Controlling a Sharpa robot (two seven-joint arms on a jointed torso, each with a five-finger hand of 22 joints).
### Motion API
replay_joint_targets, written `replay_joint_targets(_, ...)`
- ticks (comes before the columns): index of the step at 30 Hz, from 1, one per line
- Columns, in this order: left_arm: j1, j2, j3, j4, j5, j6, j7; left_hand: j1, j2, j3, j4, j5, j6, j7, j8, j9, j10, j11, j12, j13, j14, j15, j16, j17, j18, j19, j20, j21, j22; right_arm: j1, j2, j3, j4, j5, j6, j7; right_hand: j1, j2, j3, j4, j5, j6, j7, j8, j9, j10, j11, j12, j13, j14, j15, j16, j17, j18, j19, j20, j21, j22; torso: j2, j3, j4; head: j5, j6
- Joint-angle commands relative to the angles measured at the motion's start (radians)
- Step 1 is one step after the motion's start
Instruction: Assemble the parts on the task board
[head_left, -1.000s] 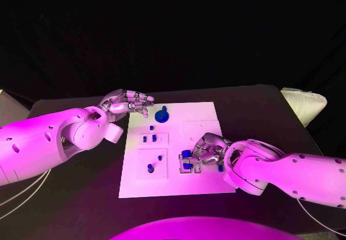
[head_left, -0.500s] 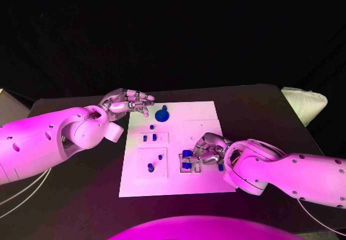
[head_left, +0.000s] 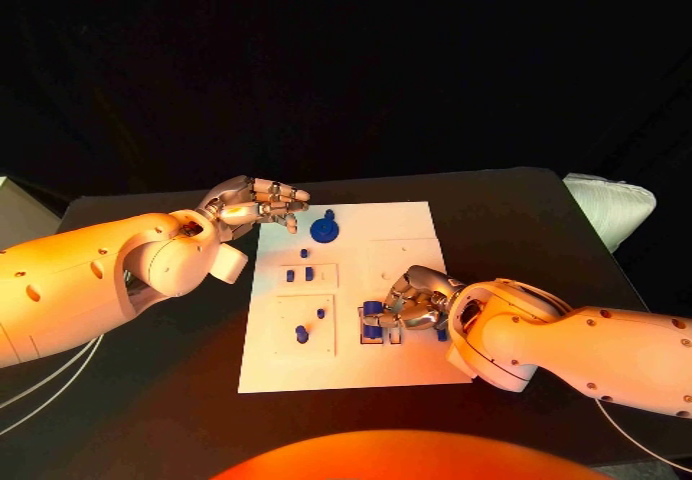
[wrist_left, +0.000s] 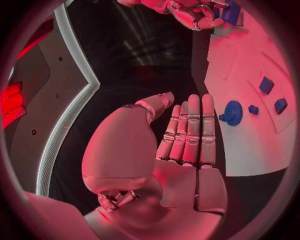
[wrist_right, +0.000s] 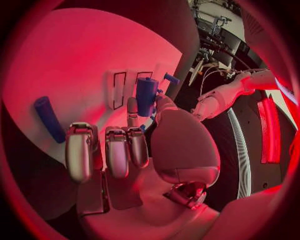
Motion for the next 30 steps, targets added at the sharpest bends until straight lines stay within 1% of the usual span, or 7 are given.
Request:
replay_joint_targets(1, 0.000, 0.001, 0.001, 0.001, 0.000, 0.017, 0.001, -0.002, 0.005, 0.000, 0.001, 0.006, -0.004, -0.002, -0.002, -0.001, -0.002, 0.001, -0.003, -0.001, 0.000, 0.003, -0.003, -0.001, 0.014, 0.006, -0.001, -0.004, -0.001, -0.001, -0.001, 0.000, 0.005, 0.019, 0.018, 0.019, 0.012, -0.001, -0.007, -0.001, 0.004, -0.007, 0.001, 0.005, 0.001, 0.081, -0.007, 0.006, 0.232, 0.104, -0.008, 0.004, 0.253, -0.006, 0.079, -0.006, 0.006, 0.232, 0.000, -0.0002, 0.0001, 0.000, 0.000)
replay_joint_targets(4, 0.000, 0.001, 0.001, 0.001, 0.000, 0.017, 0.001, -0.002, 0.005, -0.001, 0.001, 0.006, -0.004, -0.002, -0.003, -0.001, -0.003, 0.001, -0.003, -0.001, 0.000, 0.003, -0.003, -0.001, 0.014, 0.006, -0.001, -0.004, -0.002, -0.002, -0.001, 0.000, 0.007, 0.022, 0.019, 0.021, 0.014, -0.001, -0.007, -0.001, 0.006, -0.007, 0.001, 0.005, 0.001, 0.081, -0.007, 0.006, 0.232, 0.104, -0.008, 0.004, 0.253, -0.006, 0.079, -0.006, 0.005, 0.232, 0.000, -0.0006, 0.0000, 0.001, 0.000)
replay_joint_targets(12, 0.000, 0.001, 0.001, 0.001, 0.000, 0.017, 0.000, -0.002, 0.005, -0.001, 0.001, 0.006, -0.004, -0.002, -0.003, -0.001, -0.003, 0.001, -0.003, -0.001, 0.000, 0.003, -0.003, -0.001, 0.014, 0.006, -0.001, -0.004, -0.002, -0.002, -0.005, 0.000, 0.013, 0.027, 0.029, 0.023, 0.018, 0.000, -0.006, -0.002, 0.010, -0.008, 0.001, 0.006, 0.001, 0.082, -0.007, 0.007, 0.233, 0.104, -0.008, 0.004, 0.253, -0.006, 0.079, -0.006, 0.005, 0.232, 0.000, 0.0000, -0.0002, 0.003, -0.003)
replay_joint_targets(22, 0.000, 0.001, 0.001, 0.001, 0.000, 0.018, -0.002, -0.003, 0.006, -0.001, 0.002, 0.006, -0.004, -0.002, -0.003, -0.001, -0.003, 0.002, -0.003, -0.002, 0.000, 0.004, -0.004, -0.001, 0.014, 0.007, -0.001, -0.005, -0.002, -0.002, -0.010, 0.000, 0.006, 0.013, 0.026, 0.019, 0.021, 0.000, -0.006, -0.002, 0.012, -0.009, 0.001, 0.007, 0.001, 0.081, -0.007, 0.005, 0.232, 0.103, -0.008, 0.003, 0.251, -0.006, 0.078, -0.006, 0.002, 0.231, 0.000, 0.0003, 0.0000, 0.001, -0.002)
replay_joint_targets(26, 0.000, 0.001, 0.001, 0.001, 0.000, 0.018, -0.003, -0.003, 0.006, -0.001, 0.002, 0.006, -0.004, -0.002, -0.003, -0.001, -0.003, 0.002, -0.003, -0.002, 0.000, 0.004, -0.004, -0.001, 0.014, 0.007, -0.001, -0.005, -0.002, -0.002, -0.013, 0.000, 0.007, -0.006, 0.007, 0.027, 0.017, -0.002, -0.010, 0.001, 0.011, -0.012, 0.003, 0.007, 0.001, 0.079, -0.006, 0.001, 0.229, 0.102, -0.007, 0.001, 0.247, -0.004, 0.077, -0.006, -0.006, 0.229, 0.000, 0.0001, 0.0002, 0.002, -0.002)
replay_joint_targets(29, 0.000, 0.001, 0.001, 0.001, 0.000, 0.018, -0.004, -0.004, 0.006, -0.001, 0.003, 0.006, -0.004, -0.002, -0.003, -0.001, -0.004, 0.002, -0.003, -0.002, 0.000, 0.004, -0.004, -0.001, 0.013, 0.007, -0.001, -0.005, -0.002, -0.002, -0.019, 0.000, 0.010, -0.027, -0.031, 0.062, 0.011, -0.008, -0.020, 0.001, 0.008, -0.018, 0.005, 0.008, 0.000, 0.073, -0.004, -0.008, 0.222, 0.100, -0.006, -0.003, 0.237, -0.003, 0.075, -0.005, -0.016, 0.227, 0.000, 0.0002, 0.0003, 0.003, -0.001)
replay_joint_targets(30, 0.000, 0.001, 0.000, 0.001, 0.000, 0.018, -0.004, -0.004, 0.006, -0.001, 0.003, 0.006, -0.004, -0.002, -0.003, -0.001, -0.004, 0.002, -0.003, -0.002, 0.000, 0.004, -0.004, -0.001, 0.013, 0.007, -0.001, -0.005, -0.002, -0.002, -0.023, 0.000, 0.012, -0.031, -0.052, 0.085, 0.013, -0.009, -0.021, 0.000, 0.007, -0.020, 0.006, 0.007, -0.001, 0.071, -0.004, -0.012, 0.219, 0.099, -0.006, -0.004, 0.234, -0.002, 0.074, -0.005, -0.020, 0.226, 0.000, 0.0003, 0.0005, 0.003, -0.001)
